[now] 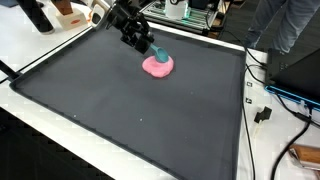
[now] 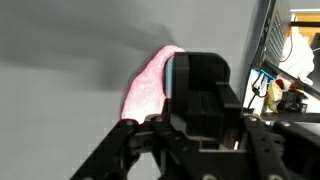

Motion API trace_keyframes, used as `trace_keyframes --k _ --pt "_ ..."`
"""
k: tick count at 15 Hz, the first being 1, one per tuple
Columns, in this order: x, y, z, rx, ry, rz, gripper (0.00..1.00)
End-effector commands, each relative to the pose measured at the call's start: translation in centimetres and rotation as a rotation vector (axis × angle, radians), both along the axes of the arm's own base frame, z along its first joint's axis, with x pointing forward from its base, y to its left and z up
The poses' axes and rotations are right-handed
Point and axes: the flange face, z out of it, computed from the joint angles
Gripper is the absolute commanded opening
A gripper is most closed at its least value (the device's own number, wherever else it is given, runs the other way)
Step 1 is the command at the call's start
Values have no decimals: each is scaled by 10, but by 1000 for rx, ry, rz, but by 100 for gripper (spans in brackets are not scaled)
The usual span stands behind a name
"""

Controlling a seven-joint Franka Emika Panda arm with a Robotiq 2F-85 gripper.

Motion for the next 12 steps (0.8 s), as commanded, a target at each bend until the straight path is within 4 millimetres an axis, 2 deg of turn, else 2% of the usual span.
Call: trace_keyframes --k 1,7,12 --pt "-3 10 21 -62 -10 18 25" --pt "-2 38 70 -216 -25 74 25" --pt "-5 72 126 -410 -51 94 25"
